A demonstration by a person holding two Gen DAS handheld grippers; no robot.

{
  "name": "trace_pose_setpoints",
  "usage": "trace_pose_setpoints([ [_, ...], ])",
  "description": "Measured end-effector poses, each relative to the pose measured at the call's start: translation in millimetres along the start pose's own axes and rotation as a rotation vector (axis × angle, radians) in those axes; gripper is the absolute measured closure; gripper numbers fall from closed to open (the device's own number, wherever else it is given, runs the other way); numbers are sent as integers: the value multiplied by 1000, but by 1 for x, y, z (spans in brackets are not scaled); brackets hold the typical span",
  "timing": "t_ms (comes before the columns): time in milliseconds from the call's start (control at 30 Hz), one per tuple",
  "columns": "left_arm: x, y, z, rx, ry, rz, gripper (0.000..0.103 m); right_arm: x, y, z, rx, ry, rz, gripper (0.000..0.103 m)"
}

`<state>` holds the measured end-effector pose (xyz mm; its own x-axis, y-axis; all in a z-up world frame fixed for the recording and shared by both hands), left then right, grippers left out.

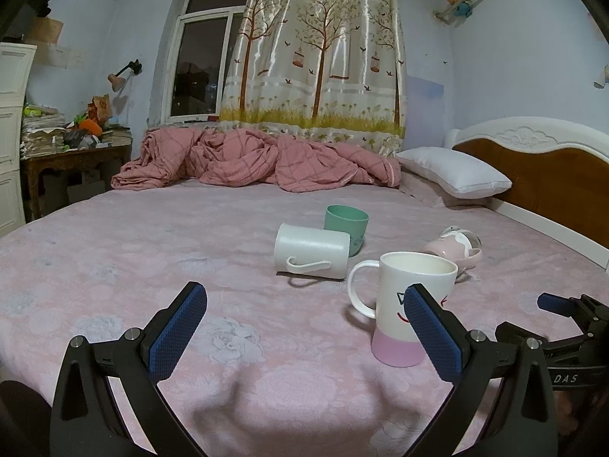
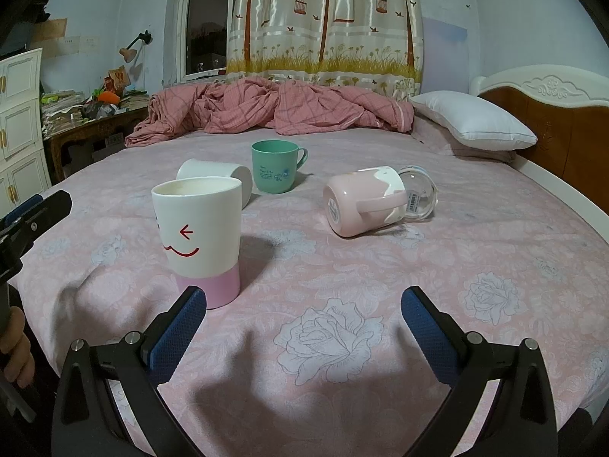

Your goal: Flip cup upright

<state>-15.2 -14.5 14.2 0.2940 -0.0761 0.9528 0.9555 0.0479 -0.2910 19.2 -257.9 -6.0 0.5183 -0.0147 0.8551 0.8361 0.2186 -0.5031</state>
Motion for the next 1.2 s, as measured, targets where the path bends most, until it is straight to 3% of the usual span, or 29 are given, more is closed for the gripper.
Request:
trace_pose_setpoints([
  [400,0,1,0,-2,-1,4,0,0,0,0,-1,-2,2,0],
  [1200,-3,3,21,-23,-95,35,0,-4,0,-3,-2,-2,8,0],
])
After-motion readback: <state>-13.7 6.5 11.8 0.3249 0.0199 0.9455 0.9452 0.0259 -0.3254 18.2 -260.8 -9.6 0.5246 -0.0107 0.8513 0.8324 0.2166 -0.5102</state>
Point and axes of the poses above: each gripper's, at about its wrist camera, not at the fingertips, and y roughly the way its jaws point, z to its left, x to its top, the point moved 3 cm from there along y, roughly the way its jaws point, and after that the axes turned 10 degrees about y, right-handed, at the moved point
